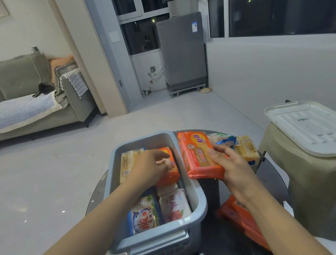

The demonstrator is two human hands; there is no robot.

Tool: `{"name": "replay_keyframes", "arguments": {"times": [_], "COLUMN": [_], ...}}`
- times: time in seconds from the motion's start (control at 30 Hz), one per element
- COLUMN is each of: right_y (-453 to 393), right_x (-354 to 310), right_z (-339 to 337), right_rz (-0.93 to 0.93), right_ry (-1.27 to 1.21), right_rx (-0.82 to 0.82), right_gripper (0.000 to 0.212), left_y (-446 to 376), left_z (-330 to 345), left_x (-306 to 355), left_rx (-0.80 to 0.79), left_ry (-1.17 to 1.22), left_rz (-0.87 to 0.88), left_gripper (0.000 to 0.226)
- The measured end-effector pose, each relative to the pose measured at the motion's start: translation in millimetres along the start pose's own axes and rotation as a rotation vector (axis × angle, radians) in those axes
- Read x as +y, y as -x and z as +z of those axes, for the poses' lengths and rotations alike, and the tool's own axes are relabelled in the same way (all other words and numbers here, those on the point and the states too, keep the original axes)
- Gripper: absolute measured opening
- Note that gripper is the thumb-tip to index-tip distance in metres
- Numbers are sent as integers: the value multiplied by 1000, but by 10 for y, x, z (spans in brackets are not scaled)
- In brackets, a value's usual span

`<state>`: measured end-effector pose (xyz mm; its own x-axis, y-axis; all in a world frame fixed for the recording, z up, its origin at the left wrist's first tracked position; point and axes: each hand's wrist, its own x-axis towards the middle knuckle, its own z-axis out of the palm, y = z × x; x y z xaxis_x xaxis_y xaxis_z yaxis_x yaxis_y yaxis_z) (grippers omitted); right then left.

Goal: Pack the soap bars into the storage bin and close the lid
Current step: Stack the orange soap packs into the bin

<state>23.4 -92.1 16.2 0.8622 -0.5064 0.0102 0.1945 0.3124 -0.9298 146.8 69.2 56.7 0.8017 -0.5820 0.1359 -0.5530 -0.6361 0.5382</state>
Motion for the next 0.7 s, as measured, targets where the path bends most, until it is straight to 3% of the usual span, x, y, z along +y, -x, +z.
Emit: {"name": "replay_keyframes", "arguments": {"times": [0.1,0.17,0.3,0.43,0.57,0.7], "right_y": [-7,-22,-67,-92,-94,-79], "right_x": [0,0,-17,-22,22,98], "right_z": [33,64,152,270,348,384], "right_rz": [-14,-25,-57,-110,-160,-206], "right_ry": [16,28,76,149,200,366], "right_rx": [3,10,15,-18,-116,-172], "right_gripper": [61,62,59,58,39,38], "left_y": [33,63,120,158,146,135], "left_z": [-50,-80,-117,-128,-180,-246], "left_x": [39,79,169,201,114,-33], "left_rx": [91,32,-175,-180,-100,-18], "left_ry": [206,445,700,688,789,810], "left_rz": [-34,-85,-91,-120,-228,-327], "left_gripper": [21,23,49,76,64,48]}}
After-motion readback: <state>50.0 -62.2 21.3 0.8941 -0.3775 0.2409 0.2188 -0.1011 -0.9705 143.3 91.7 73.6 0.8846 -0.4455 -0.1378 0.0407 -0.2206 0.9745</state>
